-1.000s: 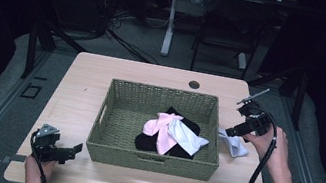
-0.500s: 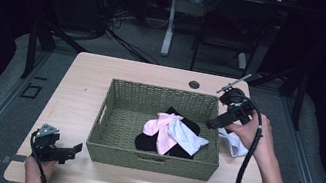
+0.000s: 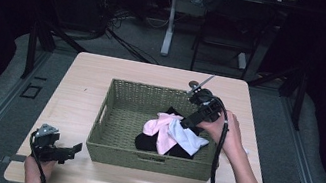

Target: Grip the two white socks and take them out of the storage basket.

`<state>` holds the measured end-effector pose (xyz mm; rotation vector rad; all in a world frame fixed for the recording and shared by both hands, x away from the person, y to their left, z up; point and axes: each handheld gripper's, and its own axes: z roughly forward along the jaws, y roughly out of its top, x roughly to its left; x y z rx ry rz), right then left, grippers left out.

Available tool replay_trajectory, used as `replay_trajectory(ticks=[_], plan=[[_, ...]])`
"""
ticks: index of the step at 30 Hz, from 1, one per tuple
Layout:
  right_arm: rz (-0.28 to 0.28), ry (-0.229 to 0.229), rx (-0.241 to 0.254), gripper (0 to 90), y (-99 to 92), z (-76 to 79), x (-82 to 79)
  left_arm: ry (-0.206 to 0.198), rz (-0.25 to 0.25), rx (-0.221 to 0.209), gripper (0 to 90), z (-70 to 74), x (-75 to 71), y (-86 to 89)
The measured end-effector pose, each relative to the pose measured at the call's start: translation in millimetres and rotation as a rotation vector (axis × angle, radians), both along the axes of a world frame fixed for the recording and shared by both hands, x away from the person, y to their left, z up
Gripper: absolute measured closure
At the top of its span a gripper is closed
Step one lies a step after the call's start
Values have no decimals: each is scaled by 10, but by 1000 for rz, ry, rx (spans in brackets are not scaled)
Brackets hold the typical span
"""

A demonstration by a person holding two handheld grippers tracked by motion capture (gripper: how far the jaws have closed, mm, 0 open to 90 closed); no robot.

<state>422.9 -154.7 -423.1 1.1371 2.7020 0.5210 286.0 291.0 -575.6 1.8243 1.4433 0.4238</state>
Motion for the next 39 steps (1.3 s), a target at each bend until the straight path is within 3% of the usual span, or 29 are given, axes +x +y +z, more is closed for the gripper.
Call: replay_trajectory(ticks=[2,6,12,13,17,18,24,28,30,32,33,34,36,39], plan=[[1,12,-5,19,44,-77,24,1,0,0,3,1,0,-1],[16,47,-24,159,145,-261,63,0,-1,1,2,-2,3,-2],[39,78,-53,253,246,-427,95,-2,-1,4,2,3,0,-3],[38,81,-36,270,264,-461,98,-1,0,3,2,4,0,0],[41,107,-47,301,328,-568,135,-5,5,0,2,-1,1,4],[47,124,-70,342,364,-614,151,-5,3,-1,2,-1,2,3],[57,138,-105,362,469,-746,168,-3,0,0,2,-2,5,-13],[35,137,-179,336,531,-897,228,-6,2,1,2,2,1,6],[32,146,-196,390,527,-922,254,-6,2,0,2,3,0,6],[30,152,-193,515,523,-947,262,-3,-1,1,2,5,1,5],[30,152,-193,515,523,-947,262,-1,-2,3,2,4,2,4],[33,158,-185,616,518,-952,261,0,-5,2,2,4,3,1],[33,159,-182,719,511,-939,258,0,-5,3,2,5,2,2],[21,155,-166,802,481,-900,246,-2,-3,1,2,6,-1,4]])
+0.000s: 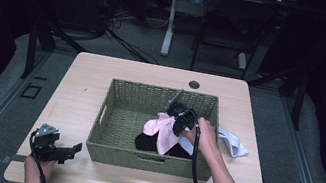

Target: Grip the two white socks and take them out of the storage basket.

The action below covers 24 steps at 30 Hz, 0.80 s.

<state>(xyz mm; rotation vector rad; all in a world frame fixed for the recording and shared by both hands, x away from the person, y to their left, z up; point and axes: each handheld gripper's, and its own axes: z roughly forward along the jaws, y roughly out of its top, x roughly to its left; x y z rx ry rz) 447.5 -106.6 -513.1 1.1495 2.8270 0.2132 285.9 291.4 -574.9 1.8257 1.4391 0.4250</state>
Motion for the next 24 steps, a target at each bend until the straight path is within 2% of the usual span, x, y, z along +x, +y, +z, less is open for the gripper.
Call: replay_trajectory(ticks=[1,2,6,9,10,11,12,13,15,16,19,20,21,24], plan=[[21,2,-21,819,-20,38,11,-4,1,-1,2,-1,-1,-1],[2,-2,-5,827,-33,55,-2,-6,2,-2,2,0,-2,-1],[-7,-13,12,840,-93,122,-6,1,-2,-2,3,0,1,-2],[-18,-20,31,845,-170,259,-12,1,0,3,2,-10,11,-11],[-18,-20,31,845,-170,259,-12,1,0,3,2,-10,11,-11],[-20,-36,43,846,-204,335,-21,3,2,4,2,-17,13,-9],[-20,-36,43,846,-204,335,-21,3,5,4,2,-22,17,-5],[-19,-36,52,846,-222,379,-25,12,5,4,2,-17,18,3],[-11,-51,66,846,-275,507,-28,5,12,3,3,-23,30,5],[-11,-51,66,846,-275,507,-28,5,13,3,3,-27,38,-1],[-28,-75,95,847,-341,652,-67,13,-1,4,3,-38,51,-29],[-28,-80,94,847,-360,692,-81,16,-8,8,3,-32,56,-34],[-31,-93,96,847,-377,724,-98,-1,-11,2,3,-20,58,-46],[-37,-103,103,847,-408,803,-121,3,-14,-2,3,-28,59,-51]])
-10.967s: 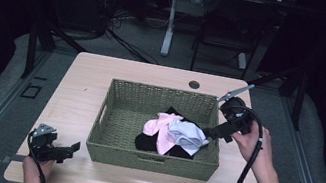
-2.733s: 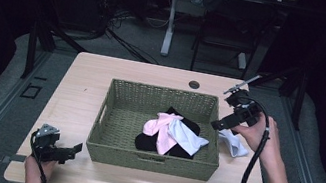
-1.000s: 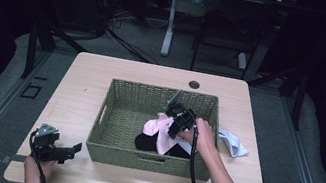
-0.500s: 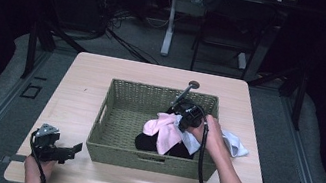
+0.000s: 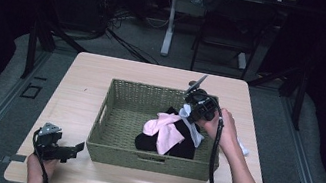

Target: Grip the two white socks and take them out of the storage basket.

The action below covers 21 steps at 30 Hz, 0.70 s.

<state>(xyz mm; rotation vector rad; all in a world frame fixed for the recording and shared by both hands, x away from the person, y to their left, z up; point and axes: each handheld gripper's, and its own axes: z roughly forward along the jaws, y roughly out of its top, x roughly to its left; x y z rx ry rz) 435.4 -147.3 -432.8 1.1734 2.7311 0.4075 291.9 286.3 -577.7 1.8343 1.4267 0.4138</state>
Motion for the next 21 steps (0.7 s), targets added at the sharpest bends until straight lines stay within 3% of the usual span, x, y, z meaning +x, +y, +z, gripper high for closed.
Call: replay_trajectory(ticks=[2,8,21], plan=[[-7,-9,24,847,-51,123,-2,13,-3,-12,3,-3,-2,14],[-17,-32,68,847,-93,288,32,7,14,-20,3,-7,-26,39],[-28,-71,78,847,-101,643,15,6,11,-20,3,-6,-34,45]])
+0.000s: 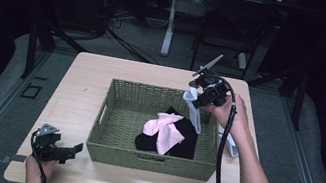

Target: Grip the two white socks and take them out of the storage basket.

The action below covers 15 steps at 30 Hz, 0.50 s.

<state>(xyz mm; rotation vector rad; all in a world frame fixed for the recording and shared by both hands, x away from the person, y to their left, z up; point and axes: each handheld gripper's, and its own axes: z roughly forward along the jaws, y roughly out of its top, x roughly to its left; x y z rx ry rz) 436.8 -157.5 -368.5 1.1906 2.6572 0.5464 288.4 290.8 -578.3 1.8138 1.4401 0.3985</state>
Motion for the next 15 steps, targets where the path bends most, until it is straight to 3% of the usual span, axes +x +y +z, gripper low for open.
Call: replay_trajectory(ticks=[10,15], plan=[[-7,-29,-5,845,-62,387,-13,8,-7,4,3,4,0,-3],[-13,-37,-10,845,-73,490,-28,8,-8,4,3,6,-1,-3]])
